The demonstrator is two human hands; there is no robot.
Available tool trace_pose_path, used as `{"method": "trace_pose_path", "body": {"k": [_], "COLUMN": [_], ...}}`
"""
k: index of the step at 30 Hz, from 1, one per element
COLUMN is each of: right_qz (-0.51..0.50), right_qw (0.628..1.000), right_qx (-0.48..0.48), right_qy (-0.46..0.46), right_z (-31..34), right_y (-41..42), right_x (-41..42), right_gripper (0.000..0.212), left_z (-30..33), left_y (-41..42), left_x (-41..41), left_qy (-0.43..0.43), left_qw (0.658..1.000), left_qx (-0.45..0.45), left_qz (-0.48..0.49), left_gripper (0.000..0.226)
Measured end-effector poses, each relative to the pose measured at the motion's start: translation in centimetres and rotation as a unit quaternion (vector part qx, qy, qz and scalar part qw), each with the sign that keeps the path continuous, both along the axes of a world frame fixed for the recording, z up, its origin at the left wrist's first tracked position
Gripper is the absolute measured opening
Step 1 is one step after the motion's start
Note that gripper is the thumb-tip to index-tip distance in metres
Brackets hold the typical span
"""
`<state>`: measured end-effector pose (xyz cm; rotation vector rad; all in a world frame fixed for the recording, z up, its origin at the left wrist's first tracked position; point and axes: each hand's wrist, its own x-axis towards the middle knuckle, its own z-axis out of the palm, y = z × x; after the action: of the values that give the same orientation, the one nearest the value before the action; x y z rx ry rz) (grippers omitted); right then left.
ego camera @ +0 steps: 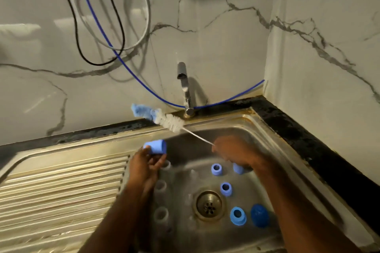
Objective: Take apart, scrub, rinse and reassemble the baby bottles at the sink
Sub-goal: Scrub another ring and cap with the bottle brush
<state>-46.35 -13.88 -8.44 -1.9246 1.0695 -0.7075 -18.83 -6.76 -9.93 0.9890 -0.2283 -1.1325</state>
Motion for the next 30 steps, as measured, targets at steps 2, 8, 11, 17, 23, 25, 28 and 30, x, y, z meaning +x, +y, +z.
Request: {"method": "trace_pose_path", "body": {"k": [2, 8, 11, 17, 23, 25, 28, 30], "right_qz": [0.018, 0.039, 0.042, 0.07, 0.076, 0.05, 0.027, 0.007], "right_qw": [1.0, 0.999, 0.998, 0.992, 0.991, 0.995, 0.999, 0.997], "right_qx": [0.0, 0.021, 0.026, 0.046, 0.026, -0.015, -0.003, -0.055], "right_qy": [0.017, 0.031, 0.045, 0.093, 0.103, 0.086, 0.045, 0.053], "right_z": [-0.5, -0.8, -0.7, 0.5, 0.7, 0.3, 0.0, -0.5], "right_y": [-0.1, 0.3, 0.4, 1.3, 1.5, 1.5, 1.6, 1.4], "right_x": [-0.1, 0.3, 0.3, 0.1, 0.1, 0.3, 1.0, 1.6], "right_gripper": [0.019, 0.019, 0.019, 0.018, 0.011, 0.013, 0.017, 0.009], "left_z": [1.6, 3.0, 2.8, 2.8, 2.3, 2.6, 3.2, 3.2], "left_y": [0.2, 0.1, 0.2, 0.7, 0.8, 0.9, 1.2, 1.4], "left_x": [1.7, 4.2, 5.7, 5.1, 4.1, 4.0, 4.4, 4.8], "left_qy": [0.054, 0.054, 0.06, -0.028, -0.117, -0.126, -0.125, -0.111], "left_qw": [0.996, 0.98, 0.97, 0.981, 0.988, 0.986, 0.98, 0.977], "left_qx": [-0.052, -0.069, -0.082, -0.061, -0.045, -0.054, -0.05, -0.042], "left_qz": [0.052, 0.181, 0.221, 0.184, 0.091, 0.096, 0.144, 0.175], "left_gripper": [0.037, 0.037, 0.035, 0.031, 0.021, 0.028, 0.042, 0.048]}}
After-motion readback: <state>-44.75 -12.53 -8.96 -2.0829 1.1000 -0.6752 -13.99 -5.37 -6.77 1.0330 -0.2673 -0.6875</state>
